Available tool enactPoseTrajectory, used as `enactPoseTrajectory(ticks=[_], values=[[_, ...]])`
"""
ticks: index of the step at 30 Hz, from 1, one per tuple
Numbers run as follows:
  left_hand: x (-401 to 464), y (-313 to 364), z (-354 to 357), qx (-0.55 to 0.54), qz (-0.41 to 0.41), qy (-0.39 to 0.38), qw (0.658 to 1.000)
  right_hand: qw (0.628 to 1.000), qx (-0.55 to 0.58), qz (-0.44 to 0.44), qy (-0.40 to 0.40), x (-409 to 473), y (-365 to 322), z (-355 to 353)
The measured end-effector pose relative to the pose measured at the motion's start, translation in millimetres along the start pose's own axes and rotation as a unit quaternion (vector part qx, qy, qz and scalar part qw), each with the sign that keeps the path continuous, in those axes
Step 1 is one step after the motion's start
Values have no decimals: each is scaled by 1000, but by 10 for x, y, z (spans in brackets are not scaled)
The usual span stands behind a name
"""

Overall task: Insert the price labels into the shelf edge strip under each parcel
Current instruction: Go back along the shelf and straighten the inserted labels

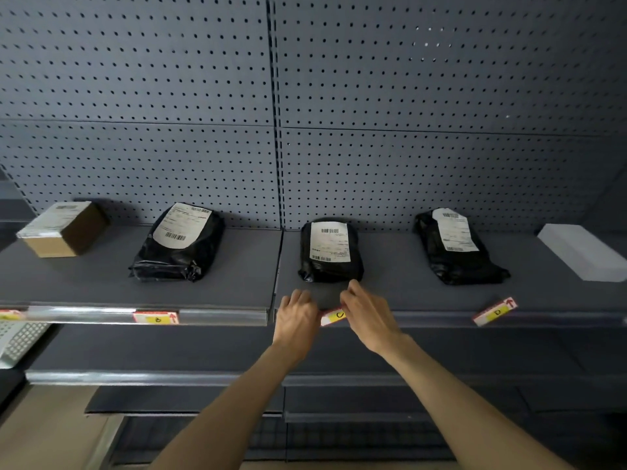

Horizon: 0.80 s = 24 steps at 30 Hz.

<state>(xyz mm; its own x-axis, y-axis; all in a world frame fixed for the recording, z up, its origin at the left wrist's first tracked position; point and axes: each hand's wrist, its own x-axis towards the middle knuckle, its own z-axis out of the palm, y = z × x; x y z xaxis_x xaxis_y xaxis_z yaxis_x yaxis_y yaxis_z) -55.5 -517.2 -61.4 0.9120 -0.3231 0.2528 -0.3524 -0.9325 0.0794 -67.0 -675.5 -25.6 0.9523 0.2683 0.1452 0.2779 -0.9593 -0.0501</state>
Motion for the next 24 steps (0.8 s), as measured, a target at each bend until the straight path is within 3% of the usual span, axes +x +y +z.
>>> enactPoseTrajectory(ticks=[7,13,24], values=[[52,-77,-151,82,88,-31,992,1000,2,-4,1,-28,86,88],[54,-49,-94,95,87,-58,990,1000,-10,5,-22,-74,62,177],[320,195,-362,-73,70,14,995,999,8,32,31,-318,573,-146]])
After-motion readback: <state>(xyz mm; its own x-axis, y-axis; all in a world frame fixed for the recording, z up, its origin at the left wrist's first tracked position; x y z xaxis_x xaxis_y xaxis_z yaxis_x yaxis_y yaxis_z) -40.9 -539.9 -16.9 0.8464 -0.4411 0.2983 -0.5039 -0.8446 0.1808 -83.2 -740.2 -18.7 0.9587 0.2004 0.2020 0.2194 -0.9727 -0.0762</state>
